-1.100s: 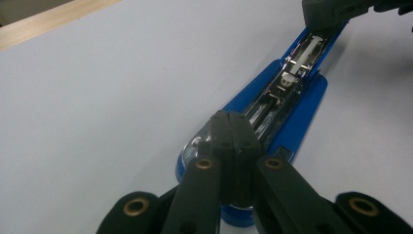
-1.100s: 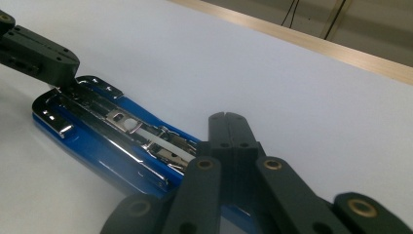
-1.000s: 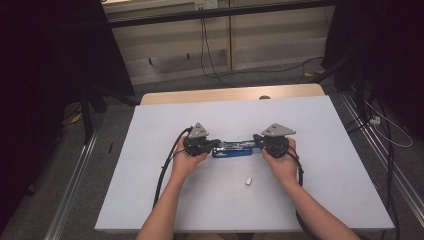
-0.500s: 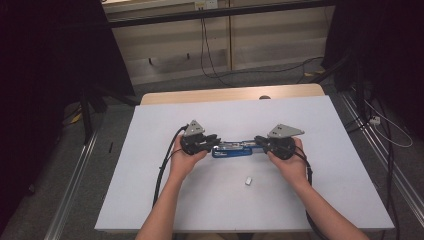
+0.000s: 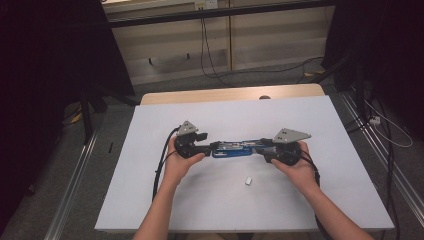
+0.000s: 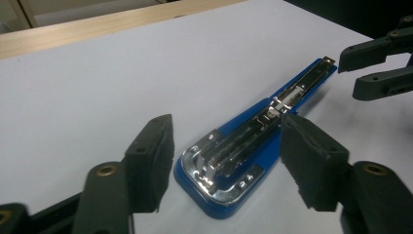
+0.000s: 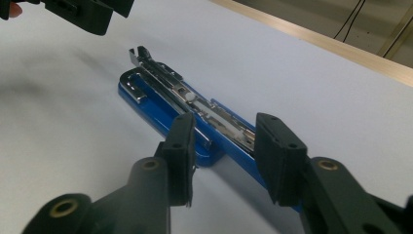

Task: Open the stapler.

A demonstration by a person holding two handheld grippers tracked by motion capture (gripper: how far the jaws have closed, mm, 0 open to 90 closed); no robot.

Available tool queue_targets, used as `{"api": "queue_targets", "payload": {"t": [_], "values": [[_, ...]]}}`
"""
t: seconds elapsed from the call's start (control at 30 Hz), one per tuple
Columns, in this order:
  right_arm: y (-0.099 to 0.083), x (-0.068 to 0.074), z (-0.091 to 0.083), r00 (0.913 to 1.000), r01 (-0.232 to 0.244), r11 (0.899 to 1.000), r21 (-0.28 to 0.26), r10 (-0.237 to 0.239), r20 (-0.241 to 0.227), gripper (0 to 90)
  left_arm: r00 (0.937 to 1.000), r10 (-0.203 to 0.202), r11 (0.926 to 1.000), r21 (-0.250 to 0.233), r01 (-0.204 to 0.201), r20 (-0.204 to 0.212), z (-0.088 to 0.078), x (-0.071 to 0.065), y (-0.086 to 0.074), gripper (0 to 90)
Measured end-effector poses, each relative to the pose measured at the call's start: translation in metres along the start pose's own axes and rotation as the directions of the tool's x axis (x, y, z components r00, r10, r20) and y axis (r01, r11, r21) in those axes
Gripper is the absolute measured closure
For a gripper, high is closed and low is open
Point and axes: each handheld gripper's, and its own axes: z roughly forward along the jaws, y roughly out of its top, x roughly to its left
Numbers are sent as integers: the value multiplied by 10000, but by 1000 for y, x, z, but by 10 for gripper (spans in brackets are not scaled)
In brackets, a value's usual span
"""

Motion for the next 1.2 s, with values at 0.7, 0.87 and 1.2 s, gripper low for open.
{"api": "queue_targets", "payload": {"t": [0.7, 0.87, 1.2], "values": [[-16, 7, -20, 9945, 312, 9986, 437, -267, -1010, 214, 9999, -15, 9994, 332, 19, -114, -17, -12, -13, 145], [-20, 7, -22, 9944, 308, 9979, 569, -248, -1027, 171, 9998, 8, 9995, 313, -2, -196, -25, -12, -17, 139], [-25, 8, -25, 9936, 379, 9965, 739, -297, -1089, 151, 9993, 26, 9995, 331, -13, -374, -39, -9, -28, 128]]}}
